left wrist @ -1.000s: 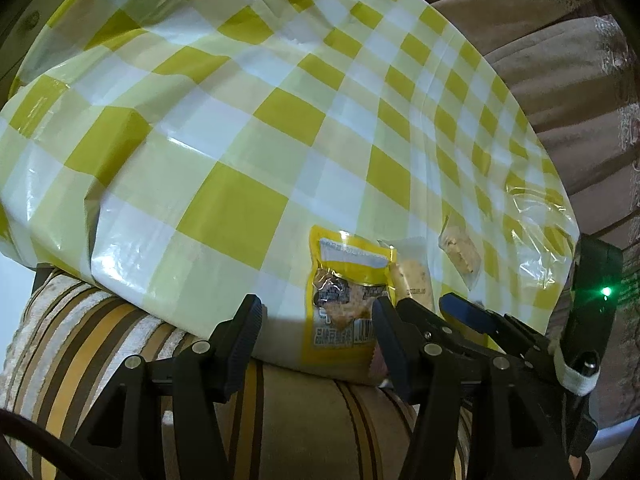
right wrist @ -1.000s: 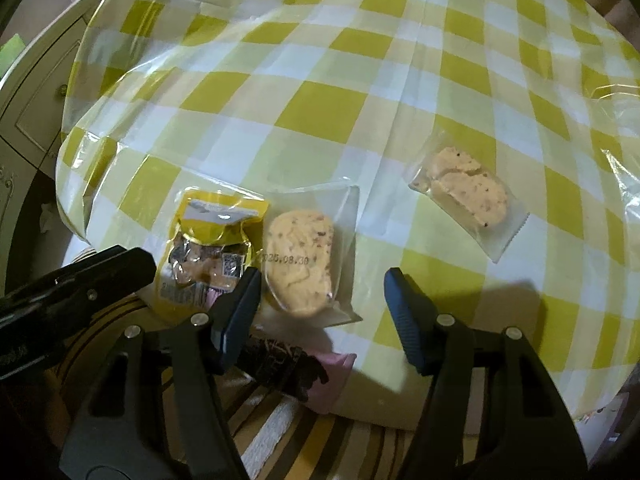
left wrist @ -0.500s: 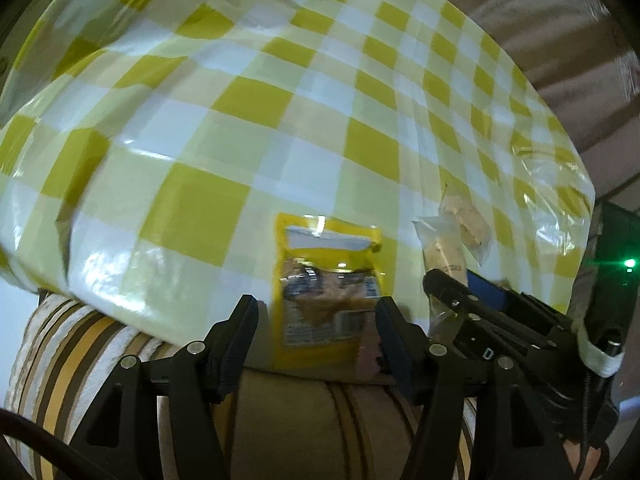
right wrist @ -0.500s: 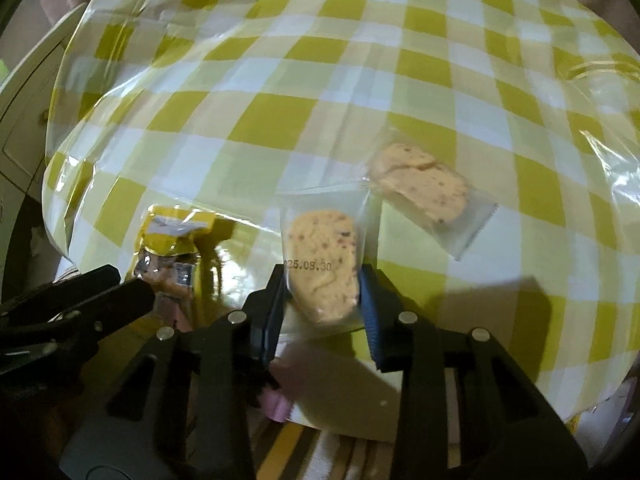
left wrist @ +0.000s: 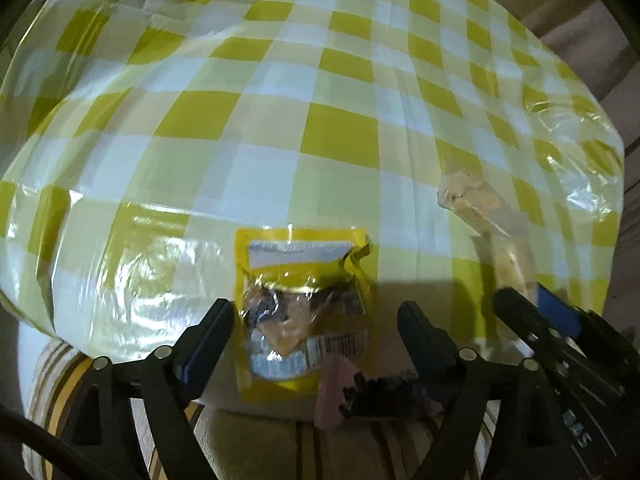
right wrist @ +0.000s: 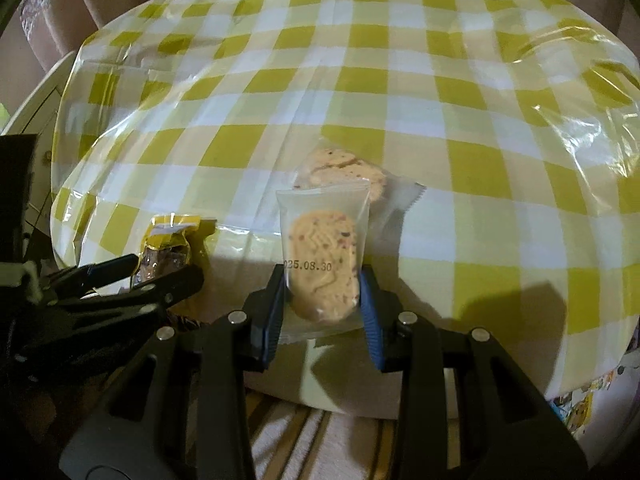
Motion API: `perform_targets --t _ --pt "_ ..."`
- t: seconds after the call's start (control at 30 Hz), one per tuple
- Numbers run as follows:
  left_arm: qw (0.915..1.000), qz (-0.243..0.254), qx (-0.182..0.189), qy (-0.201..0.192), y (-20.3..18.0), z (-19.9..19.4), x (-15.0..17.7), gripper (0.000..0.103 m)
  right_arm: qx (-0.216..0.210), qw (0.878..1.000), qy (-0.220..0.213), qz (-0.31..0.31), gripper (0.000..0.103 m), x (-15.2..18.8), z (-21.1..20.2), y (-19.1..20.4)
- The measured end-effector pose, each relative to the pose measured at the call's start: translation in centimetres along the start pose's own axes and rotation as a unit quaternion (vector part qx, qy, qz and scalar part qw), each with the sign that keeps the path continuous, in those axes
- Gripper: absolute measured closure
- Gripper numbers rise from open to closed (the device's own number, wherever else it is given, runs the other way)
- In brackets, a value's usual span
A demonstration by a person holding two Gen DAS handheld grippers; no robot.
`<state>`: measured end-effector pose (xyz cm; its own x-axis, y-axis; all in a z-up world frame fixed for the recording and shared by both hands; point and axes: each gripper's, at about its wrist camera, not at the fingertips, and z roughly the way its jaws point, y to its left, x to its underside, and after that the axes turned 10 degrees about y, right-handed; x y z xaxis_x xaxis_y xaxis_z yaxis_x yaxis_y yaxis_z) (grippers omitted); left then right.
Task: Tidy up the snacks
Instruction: 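Grasp the yellow nut packet with the left tool while the right tool grasps a clear cookie packet, then carry both packets over the white bin and open both tools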
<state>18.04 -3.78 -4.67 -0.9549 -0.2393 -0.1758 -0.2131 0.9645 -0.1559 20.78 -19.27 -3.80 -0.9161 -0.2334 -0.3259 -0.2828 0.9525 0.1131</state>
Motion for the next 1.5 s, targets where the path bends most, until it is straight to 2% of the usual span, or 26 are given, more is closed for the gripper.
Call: perform_targets --t 0.07,0.1,0.13,0.3,0.33,0.37,0.57,0.77,1.03,1.27,1.5 --pt "0.9997 0.009 -0.021 0.0 -0.3 0.1 -0.1 0.019 -0.002 1.0 -0.003 0.006 0.064 0.3 -0.3 -0.5" --pt "0.9995 0.01 -0.03 -0.002 -0.5 0.2 -0.1 0.023 -0.003 1.0 -0.004 0.009 0.064 0.4 -0.4 -0.8" --pt "0.9988 0.008 -0.049 -0.005 -0.6 0.1 0.0 0.031 -0.004 1.0 -0.005 0.012 0.064 0.6 -0.6 -1.1" --pt "0.9988 0.004 -0.048 -0.01 0.0 -0.3 0.4 0.037 -0.011 1.0 -0.008 0.027 0.064 1.2 -1.1 -2.3" --pt "0.9991 -0.001 -0.04 -0.013 0.4 -0.4 0.5 0.042 -0.012 0.999 -0.01 0.03 0.064 1.3 -1.2 -2.5" --pt "0.9993 -0.005 -0.034 -0.018 0.7 -0.7 0.6 0.044 -0.013 0.999 -0.011 0.032 0.064 1.4 -1.3 -2.7" --pt "0.9995 -0.015 0.004 -0.029 2.2 -1.5 1.1 0.046 -0.014 0.999 -0.02 0.046 0.064 2.1 -2.2 -3.8" --pt "0.9989 -0.016 0.008 -0.044 2.9 -2.4 2.0 0.046 -0.011 0.998 -0.028 0.055 0.064 2.9 -3.2 -4.7" --pt "0.9963 -0.006 0.0 -0.086 2.6 -4.3 2.0 0.046 -0.003 0.997 -0.04 0.071 0.064 4.1 -4.6 -6.1" --pt "0.9926 0.014 -0.004 -0.121 0.0 -5.6 0.7 0.046 0.008 0.993 -0.052 0.104 0.064 5.8 -6.3 -8.8" --pt "0.9891 0.05 0.015 -0.138 -4.1 -6.8 0.8 0.046 0.026 0.989 -0.053 0.139 0.064 8.5 -7.7 -12.3"
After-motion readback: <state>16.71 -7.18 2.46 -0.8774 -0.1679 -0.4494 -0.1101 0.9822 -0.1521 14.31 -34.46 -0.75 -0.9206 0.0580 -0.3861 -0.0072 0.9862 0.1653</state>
